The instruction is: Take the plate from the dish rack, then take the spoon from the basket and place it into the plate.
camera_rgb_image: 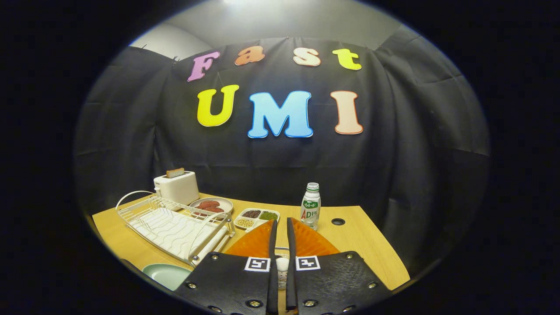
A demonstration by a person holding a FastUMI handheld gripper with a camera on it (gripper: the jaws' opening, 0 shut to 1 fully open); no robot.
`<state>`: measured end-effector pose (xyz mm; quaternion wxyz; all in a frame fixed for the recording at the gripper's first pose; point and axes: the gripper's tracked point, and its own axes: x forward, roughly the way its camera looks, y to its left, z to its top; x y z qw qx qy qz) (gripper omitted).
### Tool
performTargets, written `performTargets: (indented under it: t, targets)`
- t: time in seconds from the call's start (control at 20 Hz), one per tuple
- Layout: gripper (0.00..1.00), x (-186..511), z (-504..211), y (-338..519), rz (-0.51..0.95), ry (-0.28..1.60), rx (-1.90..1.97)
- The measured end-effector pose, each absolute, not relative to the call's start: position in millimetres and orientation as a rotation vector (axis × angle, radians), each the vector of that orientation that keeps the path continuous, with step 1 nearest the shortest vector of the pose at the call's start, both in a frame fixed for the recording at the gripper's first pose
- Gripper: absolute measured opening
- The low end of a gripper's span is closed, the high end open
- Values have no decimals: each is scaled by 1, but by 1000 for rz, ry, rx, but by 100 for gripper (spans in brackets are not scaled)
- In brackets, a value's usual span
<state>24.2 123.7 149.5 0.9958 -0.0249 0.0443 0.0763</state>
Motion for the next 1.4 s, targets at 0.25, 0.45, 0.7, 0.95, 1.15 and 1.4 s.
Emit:
performTargets:
  t: [0.25, 0.45, 0.7, 0.95, 1.15, 1.4]
  targets:
    - [7, 3, 184, 124, 119, 103, -39]
    - [7, -15, 201, 132, 99, 113, -52]
    - [7, -37, 205, 159, 99, 140, -41]
    - [7, -57, 191, 195, 125, 183, 15]
    - [7, -68, 179, 214, 144, 219, 23]
    - [7, -76, 163, 235, 177, 264, 9]
